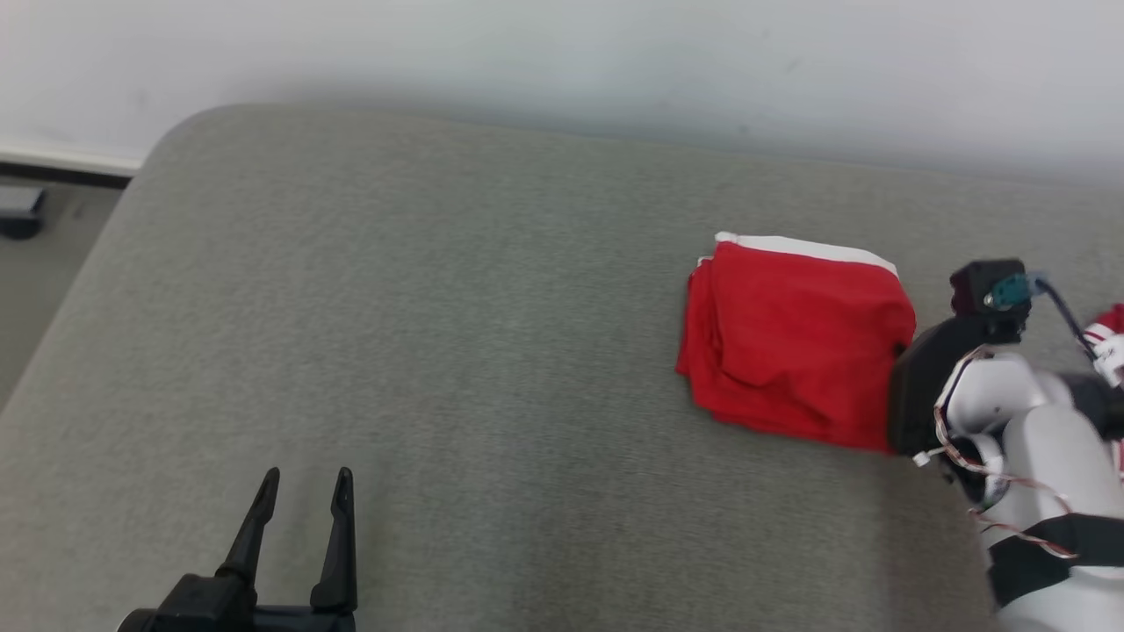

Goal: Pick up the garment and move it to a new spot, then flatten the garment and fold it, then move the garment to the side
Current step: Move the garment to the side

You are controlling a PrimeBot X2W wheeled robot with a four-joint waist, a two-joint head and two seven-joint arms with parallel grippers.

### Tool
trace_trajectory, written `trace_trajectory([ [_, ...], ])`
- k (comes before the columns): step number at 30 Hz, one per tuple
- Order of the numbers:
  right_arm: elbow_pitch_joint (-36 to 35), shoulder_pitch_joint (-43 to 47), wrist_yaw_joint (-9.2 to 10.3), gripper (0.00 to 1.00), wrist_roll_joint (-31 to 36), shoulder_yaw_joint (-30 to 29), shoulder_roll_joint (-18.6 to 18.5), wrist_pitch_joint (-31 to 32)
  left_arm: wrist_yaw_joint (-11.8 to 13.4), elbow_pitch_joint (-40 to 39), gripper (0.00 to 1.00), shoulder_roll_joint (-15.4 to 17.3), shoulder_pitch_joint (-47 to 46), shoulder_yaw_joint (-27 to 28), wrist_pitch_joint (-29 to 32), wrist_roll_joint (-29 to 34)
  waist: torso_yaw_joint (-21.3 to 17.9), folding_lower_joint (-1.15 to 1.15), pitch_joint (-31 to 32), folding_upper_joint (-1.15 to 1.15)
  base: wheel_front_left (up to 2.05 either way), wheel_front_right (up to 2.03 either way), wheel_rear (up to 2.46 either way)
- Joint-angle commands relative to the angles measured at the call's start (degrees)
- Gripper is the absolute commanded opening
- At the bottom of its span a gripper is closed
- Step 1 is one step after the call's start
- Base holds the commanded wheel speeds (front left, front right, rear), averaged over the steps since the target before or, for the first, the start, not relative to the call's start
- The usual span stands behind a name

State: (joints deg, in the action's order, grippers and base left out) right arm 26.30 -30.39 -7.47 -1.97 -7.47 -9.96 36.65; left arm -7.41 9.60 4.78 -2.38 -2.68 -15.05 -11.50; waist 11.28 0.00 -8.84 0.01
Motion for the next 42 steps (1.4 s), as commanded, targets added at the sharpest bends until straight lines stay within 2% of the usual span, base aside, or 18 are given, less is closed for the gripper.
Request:
trace_trajectory([
  [1,-2.8,1.0,-0.01,0.00,-2.4,2.9,-3.8,1.5,-0.1,-0.4,1.00,0.5,0.1,0.0,-0.2,-0.5,-5.6,0.00,1.1,-0.01,0.00,0.00,0.00],
  [8,-10.5,2.6,-0.02,0.00,-8.8,12.1,-15.3,4.0,-0.1,-1.2,1.00,1.2,-1.0,-0.5,-0.2,-1.0,-12.0,0.00,0.3,-0.01,0.00,0.00,0.00],
  [14,-10.6,0.1,-0.01,0.00,-11.9,20.7,-24.9,0.4,-0.1,-1.5,1.00,2.2,-2.7,-1.3,-0.2,-1.3,-15.1,0.00,-2.9,-0.01,0.00,0.00,0.00],
  [15,-10.6,0.1,-0.01,0.00,-11.9,20.7,-24.9,0.4,-0.1,-1.5,1.00,2.2,-2.7,-1.3,-0.2,-1.3,-15.1,0.00,-2.9,-0.01,0.00,0.00,0.00],
  [18,-8.8,-1.9,-0.02,0.00,-13.3,24.4,-28.3,-1.6,-0.1,-1.3,1.00,2.9,-3.9,-1.9,-0.2,-1.7,-15.8,0.00,-5.0,-0.01,0.00,0.00,0.00],
  [22,-5.9,-5.2,-0.01,0.00,-13.1,25.9,-31.7,-4.1,-0.1,-1.3,1.00,3.8,-5.4,-2.9,-0.2,-2.0,-16.0,0.00,-7.6,-0.01,0.00,0.00,0.00],
  [28,-3.4,-7.0,-0.01,0.00,-12.4,24.6,-36.8,-6.4,-0.1,-1.4,1.00,4.4,-7.4,-4.2,-0.2,-2.5,-14.2,0.00,-10.2,-0.01,0.00,0.00,0.00],
  [33,-3.1,-4.3,-0.01,0.00,-11.9,19.9,-39.3,-6.2,-0.1,-1.4,1.00,4.2,-7.4,-4.4,-0.2,-2.7,-12.9,0.00,-11.0,-0.01,0.00,0.00,0.00],
  [37,-1.6,-1.1,-0.01,0.00,-9.8,15.1,-39.2,-5.7,-0.1,-1.4,1.00,4.4,-7.2,-4.9,-0.2,-2.7,-12.0,0.00,-11.5,-0.01,0.00,0.00,0.00],
  [42,0.6,1.7,-0.01,0.00,-4.7,6.0,-35.8,-6.2,-0.1,-1.1,1.00,4.9,-7.6,-5.7,-0.2,-3.0,-11.2,0.00,-11.8,-0.01,0.00,0.00,0.00],
])
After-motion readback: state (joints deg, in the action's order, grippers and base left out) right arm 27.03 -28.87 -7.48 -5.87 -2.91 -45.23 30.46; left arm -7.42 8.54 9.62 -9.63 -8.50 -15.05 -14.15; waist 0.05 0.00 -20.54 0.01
